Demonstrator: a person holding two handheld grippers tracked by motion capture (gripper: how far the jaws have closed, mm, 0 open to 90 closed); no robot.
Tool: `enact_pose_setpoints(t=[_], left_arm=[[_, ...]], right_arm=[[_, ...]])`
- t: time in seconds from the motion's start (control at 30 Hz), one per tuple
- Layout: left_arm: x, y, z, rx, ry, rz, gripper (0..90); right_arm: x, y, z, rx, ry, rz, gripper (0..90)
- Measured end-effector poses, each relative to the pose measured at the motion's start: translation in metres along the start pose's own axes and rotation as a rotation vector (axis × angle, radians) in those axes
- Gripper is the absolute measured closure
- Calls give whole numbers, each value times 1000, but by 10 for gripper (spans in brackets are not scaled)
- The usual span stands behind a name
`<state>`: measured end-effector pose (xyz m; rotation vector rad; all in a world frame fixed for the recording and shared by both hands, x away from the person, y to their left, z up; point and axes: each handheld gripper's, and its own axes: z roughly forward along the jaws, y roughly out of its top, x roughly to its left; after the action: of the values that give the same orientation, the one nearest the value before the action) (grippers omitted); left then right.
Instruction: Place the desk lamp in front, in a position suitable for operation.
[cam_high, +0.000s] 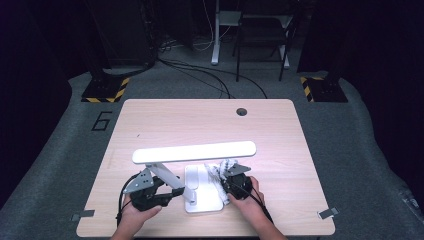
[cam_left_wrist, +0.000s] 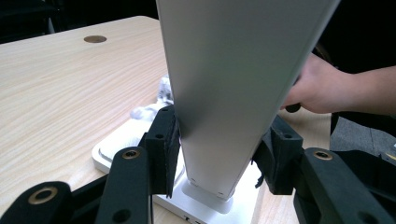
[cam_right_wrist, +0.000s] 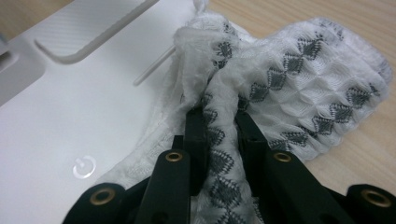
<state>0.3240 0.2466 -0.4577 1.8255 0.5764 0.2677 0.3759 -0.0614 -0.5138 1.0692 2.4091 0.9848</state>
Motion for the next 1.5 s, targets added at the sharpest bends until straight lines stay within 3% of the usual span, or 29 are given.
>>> enact_pose_setpoints(t=[0.13,0.3,0.5,0.53,0.57,0.7,0.73,0.77,0.8,0.83,0.93,1.07,1.17,1.2,1.23,1.37,1.5], left_arm=[[0,0,0,-4,-2,-2,545],[-1,0,0,-1,3,0,545],[-1,0,0,1,9,-5,545],[-1,0,0,2,9,-4,545],[-1,0,0,2,9,-5,545],[-1,0,0,4,10,-3,545],[-1,0,0,-2,6,-5,545],[-1,0,0,-1,7,-4,545],[-1,0,0,1,7,1,545],[-1,0,0,4,8,6,545],[-1,0,0,-1,8,-4,546],[-2,0,0,-1,12,-10,546],[-1,0,0,-4,7,-9,546],[-1,0,1,-6,7,-12,547],[-1,0,0,-6,7,-13,547],[-1,0,1,-8,9,-17,547],[-1,0,1,-6,22,-17,548]], right_arm=[[6,-8,-8,0,24,18,779],[12,-18,-17,0,38,-19,779],[20,-26,-25,-8,43,-12,780],[20,-27,-26,-2,46,-34,780],[22,-28,-27,-8,43,-18,780],[24,-31,-31,0,51,-40,781],[26,-32,-32,4,57,-23,781],[25,-33,-32,-4,58,-43,780],[27,-34,-33,4,58,-23,781],[26,-35,-34,2,65,-44,780],[28,-38,-38,3,78,-29,779],[28,-40,-41,-4,100,-46,776],[31,-43,-45,2,113,-16,772],[31,-44,-46,-2,111,-34,771],[33,-45,-47,-7,113,-17,769],[35,-46,-48,-23,102,-41,760],[36,-45,-45,-25,97,-32,763]])
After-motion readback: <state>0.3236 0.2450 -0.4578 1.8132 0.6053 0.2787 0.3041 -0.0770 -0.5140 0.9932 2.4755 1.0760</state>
